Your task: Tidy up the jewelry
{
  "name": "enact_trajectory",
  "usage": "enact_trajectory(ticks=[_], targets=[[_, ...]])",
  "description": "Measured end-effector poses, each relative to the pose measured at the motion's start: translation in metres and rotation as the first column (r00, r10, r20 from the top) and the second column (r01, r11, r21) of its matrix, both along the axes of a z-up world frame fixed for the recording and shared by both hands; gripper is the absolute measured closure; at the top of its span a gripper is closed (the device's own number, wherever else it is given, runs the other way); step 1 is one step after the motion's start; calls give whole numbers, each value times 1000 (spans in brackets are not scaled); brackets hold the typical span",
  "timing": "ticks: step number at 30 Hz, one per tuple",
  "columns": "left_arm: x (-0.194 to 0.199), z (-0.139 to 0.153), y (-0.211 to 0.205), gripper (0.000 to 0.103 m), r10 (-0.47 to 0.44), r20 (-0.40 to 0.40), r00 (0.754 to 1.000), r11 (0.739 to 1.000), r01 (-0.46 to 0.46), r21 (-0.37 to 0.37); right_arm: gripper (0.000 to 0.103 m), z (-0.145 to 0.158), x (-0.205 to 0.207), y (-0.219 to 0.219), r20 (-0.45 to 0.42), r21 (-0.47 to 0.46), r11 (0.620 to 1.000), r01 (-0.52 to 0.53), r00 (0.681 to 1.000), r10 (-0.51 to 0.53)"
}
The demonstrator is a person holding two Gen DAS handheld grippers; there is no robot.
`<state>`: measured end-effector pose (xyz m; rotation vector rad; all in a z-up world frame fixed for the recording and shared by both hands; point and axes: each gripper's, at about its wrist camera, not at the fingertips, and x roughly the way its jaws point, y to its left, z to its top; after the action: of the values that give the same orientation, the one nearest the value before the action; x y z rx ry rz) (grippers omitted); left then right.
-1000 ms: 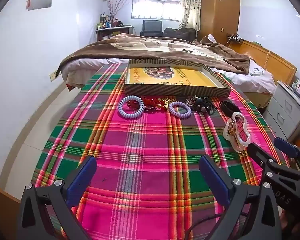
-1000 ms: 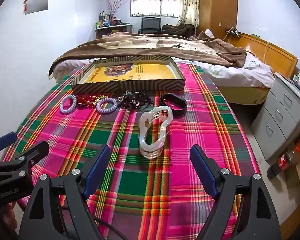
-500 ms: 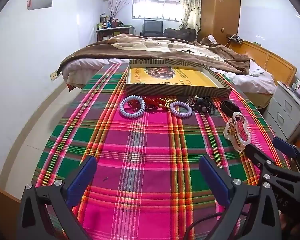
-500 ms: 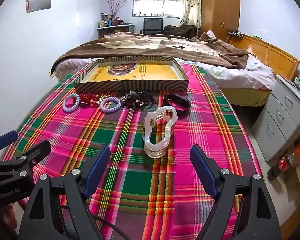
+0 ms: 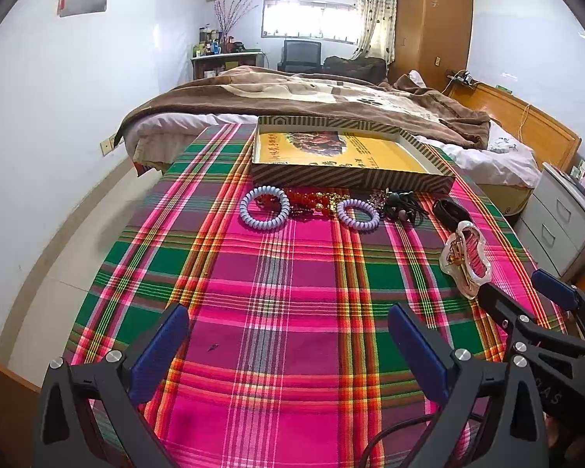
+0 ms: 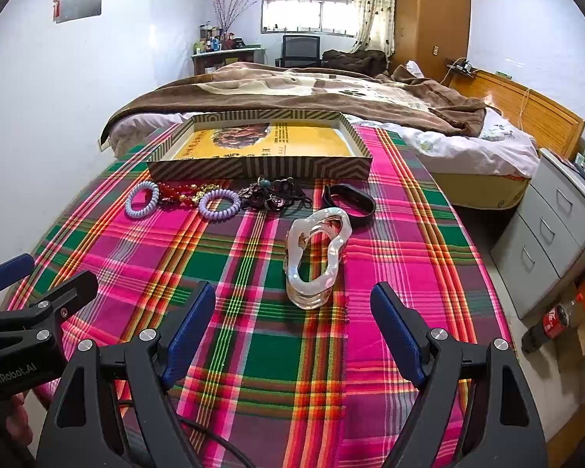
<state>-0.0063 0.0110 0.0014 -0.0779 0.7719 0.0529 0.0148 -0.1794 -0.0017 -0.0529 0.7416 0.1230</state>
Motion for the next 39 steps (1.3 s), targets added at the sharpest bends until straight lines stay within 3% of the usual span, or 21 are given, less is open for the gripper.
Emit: enact_trajectory(ticks=[39], targets=[[-5, 6, 5, 0, -3, 10, 1000, 1000, 4, -10, 21, 5, -3, 7, 6, -8, 1000, 4, 1000, -4]])
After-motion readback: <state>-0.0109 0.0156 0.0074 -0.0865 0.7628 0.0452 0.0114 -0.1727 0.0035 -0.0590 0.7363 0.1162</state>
